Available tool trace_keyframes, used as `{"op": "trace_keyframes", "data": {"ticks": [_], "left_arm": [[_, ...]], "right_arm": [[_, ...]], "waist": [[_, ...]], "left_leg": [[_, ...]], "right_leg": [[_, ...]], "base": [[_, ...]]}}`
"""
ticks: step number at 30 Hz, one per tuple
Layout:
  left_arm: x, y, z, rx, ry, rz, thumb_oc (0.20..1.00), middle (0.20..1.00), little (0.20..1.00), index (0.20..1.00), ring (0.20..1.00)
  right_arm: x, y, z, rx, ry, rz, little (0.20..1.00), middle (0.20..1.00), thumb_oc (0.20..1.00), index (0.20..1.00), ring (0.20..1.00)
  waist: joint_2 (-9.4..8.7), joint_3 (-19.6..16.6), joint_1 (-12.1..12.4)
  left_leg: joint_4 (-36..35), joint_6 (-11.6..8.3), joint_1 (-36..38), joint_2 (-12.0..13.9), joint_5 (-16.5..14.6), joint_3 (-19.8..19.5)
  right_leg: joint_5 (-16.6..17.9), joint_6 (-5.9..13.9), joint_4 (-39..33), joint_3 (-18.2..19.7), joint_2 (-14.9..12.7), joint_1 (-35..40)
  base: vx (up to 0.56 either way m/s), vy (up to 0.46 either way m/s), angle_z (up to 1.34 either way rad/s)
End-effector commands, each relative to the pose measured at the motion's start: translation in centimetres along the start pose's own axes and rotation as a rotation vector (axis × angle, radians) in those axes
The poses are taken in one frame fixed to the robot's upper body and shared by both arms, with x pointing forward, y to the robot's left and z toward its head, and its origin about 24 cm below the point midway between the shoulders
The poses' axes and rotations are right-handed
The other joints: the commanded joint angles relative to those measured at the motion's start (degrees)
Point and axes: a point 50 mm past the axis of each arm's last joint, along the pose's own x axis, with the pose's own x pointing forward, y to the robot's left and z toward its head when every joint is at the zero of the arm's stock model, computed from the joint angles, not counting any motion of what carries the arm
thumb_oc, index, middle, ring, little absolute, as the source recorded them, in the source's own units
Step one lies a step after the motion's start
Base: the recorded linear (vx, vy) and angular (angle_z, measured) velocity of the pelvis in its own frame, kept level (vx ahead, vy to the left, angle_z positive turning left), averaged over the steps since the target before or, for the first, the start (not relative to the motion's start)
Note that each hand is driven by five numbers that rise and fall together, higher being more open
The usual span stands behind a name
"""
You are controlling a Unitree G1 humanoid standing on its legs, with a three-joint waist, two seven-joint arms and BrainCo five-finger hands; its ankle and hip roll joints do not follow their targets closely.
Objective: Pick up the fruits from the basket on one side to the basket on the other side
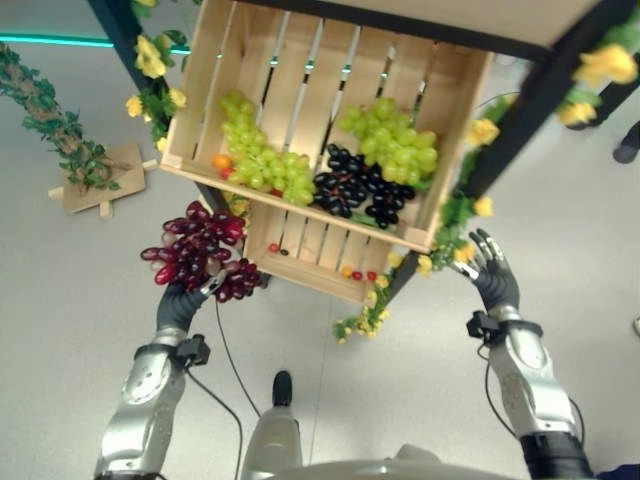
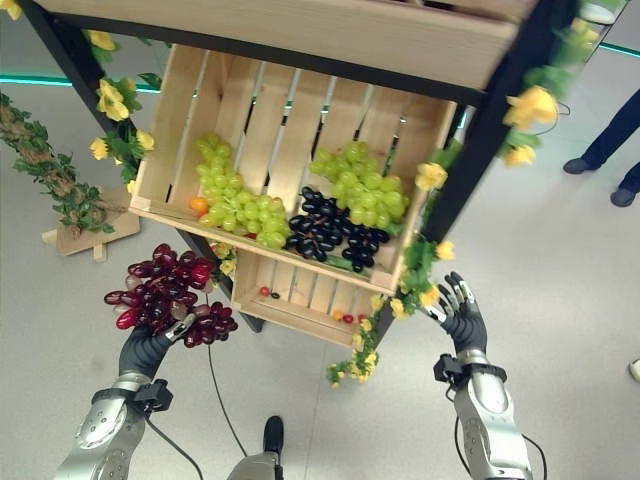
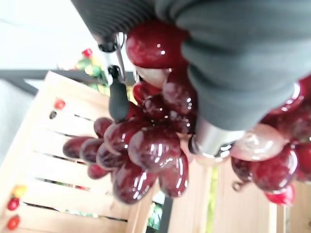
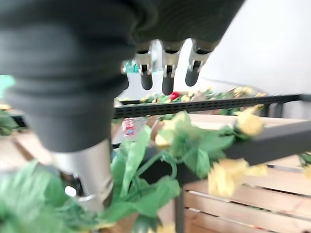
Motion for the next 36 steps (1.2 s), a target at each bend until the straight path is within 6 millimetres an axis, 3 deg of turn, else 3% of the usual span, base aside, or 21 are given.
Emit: {"op": "trace_keyframes", "data": {"ticks": [1, 3, 5, 7, 10, 11, 12, 13, 14, 17, 18, 20, 21, 28, 36], "left_arm": [[0.7, -0.4, 3.0, 0.063, -0.151, -0.035, 0.200, 0.200, 0.200, 0.200, 0.200], [0.7, -0.5, 2.6, 0.014, -0.143, -0.024, 0.200, 0.200, 0.200, 0.200, 0.200], [0.5, -0.9, 1.9, -0.045, -0.126, -0.015, 0.200, 0.200, 0.200, 0.200, 0.200], [0.5, -1.1, 1.4, -0.045, -0.108, -0.008, 0.200, 0.200, 0.200, 0.200, 0.200], [0.7, -1.3, 1.1, -0.039, -0.098, -0.024, 0.200, 0.200, 0.200, 0.200, 0.200], [0.6, -1.1, 1.1, -0.037, -0.098, -0.023, 0.200, 0.200, 0.200, 0.200, 0.200], [0.6, -1.1, 1.1, -0.037, -0.098, -0.023, 0.200, 0.200, 0.200, 0.200, 0.200], [0.3, -0.9, 0.9, -0.048, -0.093, -0.012, 0.200, 0.200, 0.200, 0.200, 0.200], [0.1, -1.0, 1.0, -0.055, -0.098, -0.020, 0.200, 0.200, 0.200, 0.200, 0.200], [0.1, -1.0, 1.4, -0.064, -0.119, -0.027, 0.200, 0.200, 0.200, 0.200, 0.200], [0.0, -0.9, 1.9, -0.054, -0.134, -0.042, 0.200, 0.200, 0.200, 0.200, 0.200], [-0.4, -0.8, 2.1, -0.059, -0.144, -0.059, 0.200, 0.200, 0.200, 0.200, 0.200], [-0.7, -0.6, 3.3, -0.054, -0.192, -0.072, 0.200, 0.200, 0.200, 0.200, 0.200], [-1.2, -0.1, 4.7, -0.086, -0.260, -0.035, 0.200, 0.200, 0.200, 0.200, 0.200], [0.3, -1.1, 8.0, -0.140, -0.408, -0.036, 0.200, 0.200, 0.200, 0.200, 0.200]], "right_arm": [[0.4, 0.6, 1.9, -0.014, -0.103, 0.032, 1.000, 1.000, 1.000, 1.000, 1.000], [0.7, 0.8, 2.3, -0.019, -0.114, 0.040, 1.000, 1.000, 1.000, 1.000, 1.000], [0.6, 0.5, 2.6, -0.035, -0.118, 0.044, 1.000, 1.000, 1.000, 1.000, 1.000], [0.6, 0.4, 2.7, -0.071, -0.123, 0.045, 1.000, 1.000, 1.000, 1.000, 1.000], [0.3, -0.4, 2.3, -0.069, -0.105, 0.010, 1.000, 1.000, 1.000, 1.000, 1.000], [0.2, -0.3, 2.3, -0.070, -0.104, 0.024, 1.000, 1.000, 1.000, 1.000, 1.000], [0.2, -0.3, 2.4, -0.071, -0.104, 0.024, 1.000, 1.000, 1.000, 1.000, 1.000], [0.0, -0.2, 2.2, -0.065, -0.098, 0.031, 1.000, 1.000, 1.000, 1.000, 1.000], [-0.1, -0.4, 1.9, -0.063, -0.083, 0.030, 1.000, 1.000, 1.000, 1.000, 1.000], [0.0, -0.7, 1.7, -0.054, -0.081, 0.016, 1.000, 1.000, 1.000, 1.000, 1.000], [-0.1, -1.2, 1.6, -0.060, -0.072, -0.002, 1.000, 1.000, 1.000, 1.000, 1.000], [-0.2, -1.5, 1.4, -0.056, -0.062, -0.006, 1.000, 1.000, 1.000, 1.000, 1.000], [-0.5, -1.9, 1.3, -0.052, -0.053, -0.006, 1.000, 1.000, 1.000, 1.000, 1.000], [-0.8, -2.1, 0.8, -0.050, -0.034, -0.015, 1.000, 1.000, 1.000, 1.000, 1.000], [-0.8, -1.2, -0.1, -0.038, 0.009, 0.026, 1.000, 1.000, 1.000, 1.000, 1.000]], "waist": [[-1.22, -3.63, -0.37], [-0.21, -2.03, 0.49], [2.07, -0.57, 0.30], [2.95, 0.82, 0.16], [2.18, 2.40, -1.90], [1.87, 1.94, -2.79], [2.00, 1.85, -2.82], [2.19, 1.06, -3.02], [2.15, 0.63, -3.27], [2.09, 0.26, -3.82], [2.94, -0.30, -4.13], [3.19, -1.07, -4.49], [3.10, -1.62, -4.51], [2.24, -3.22, -4.05], [0.99, -4.22, -4.23]], "left_leg": [[1.20, 1.97, -4.82, -4.32, -3.00, -1.53], [3.88, -0.16, -8.13, -1.87, -0.52, -1.10], [3.93, -4.11, -9.44, 0.97, 2.85, -2.04], [0.63, -5.95, -7.67, 3.30, 6.50, -3.37], [1.92, -4.22, -6.71, 2.87, 3.77, -0.19], [6.55, -3.00, -4.28, 1.03, -1.45, -1.79], [6.46, -2.95, -4.44, 1.12, -1.24, -1.85], [4.95, -2.77, -2.59, 0.00, -2.41, -3.99], [6.50, -2.57, -1.66, -2.74, -4.62, -7.08], [7.34, -2.27, -0.78, -5.08, -7.26, -9.94], [4.05, -2.45, 0.22, -4.91, -5.88, -10.91], [2.29, -2.25, 1.36, -4.95, -5.93, -10.89], [1.62, -2.25, 1.89, -5.39, -6.05, -10.99], [-1.04, -1.95, 3.68, -5.35, -6.12, -11.05], [-0.09, -1.11, 4.29, -6.03, -7.21, -10.37]], "right_leg": [[1.74, -1.65, -4.02, 0.97, 3.25, 7.71], [-0.01, -3.39, -11.52, 0.21, 4.03, 9.78], [1.60, -3.05, -19.77, 1.33, 3.83, 11.89], [2.60, -4.07, -20.17, 1.52, 5.75, 13.24], [3.59, -4.79, -19.07, -0.35, 5.46, 12.28], [4.64, -4.54, -18.20, -0.98, 4.67, 10.23], [4.84, -4.53, -18.23, -0.99, 4.78, 10.06], [4.81, -4.35, -18.95, -0.94, 4.58, 9.82], [5.25, -4.48, -19.17, -1.49, 3.87, 9.13], [5.34, -4.49, -18.55, -1.73, 3.38, 8.18], [5.45, -4.23, -18.40, -1.85, 3.87, 7.67], [5.31, -4.13, -17.63, -2.36, 3.80, 7.34], [5.48, -4.03, -17.79, -2.73, 3.43, 7.63], [5.75, -3.61, -18.72, -3.29, 3.01, 8.39], [5.95, -2.95, -18.96, -3.08, 2.05, 9.56]], "base": [[-0.30, -0.208, -0.44], [-0.42, -0.246, -0.14], [-0.37, -0.163, -0.32], [-0.28, -0.143, -0.27], [-0.29, -0.117, 0.07], [-0.30, -0.066, 0.24], [-0.20, -0.018, 0.30], [-0.15, 0.037, 0.17], [-0.14, 0.035, -0.08], [-0.12, 0.058, 0.07], [-0.01, 0.130, 0.08], [0.01, 0.101, 0.08], [0.01, 0.054, 0.15], [0.01, 0.040, 0.14], [0.01, 0.008, 0.02]]}}
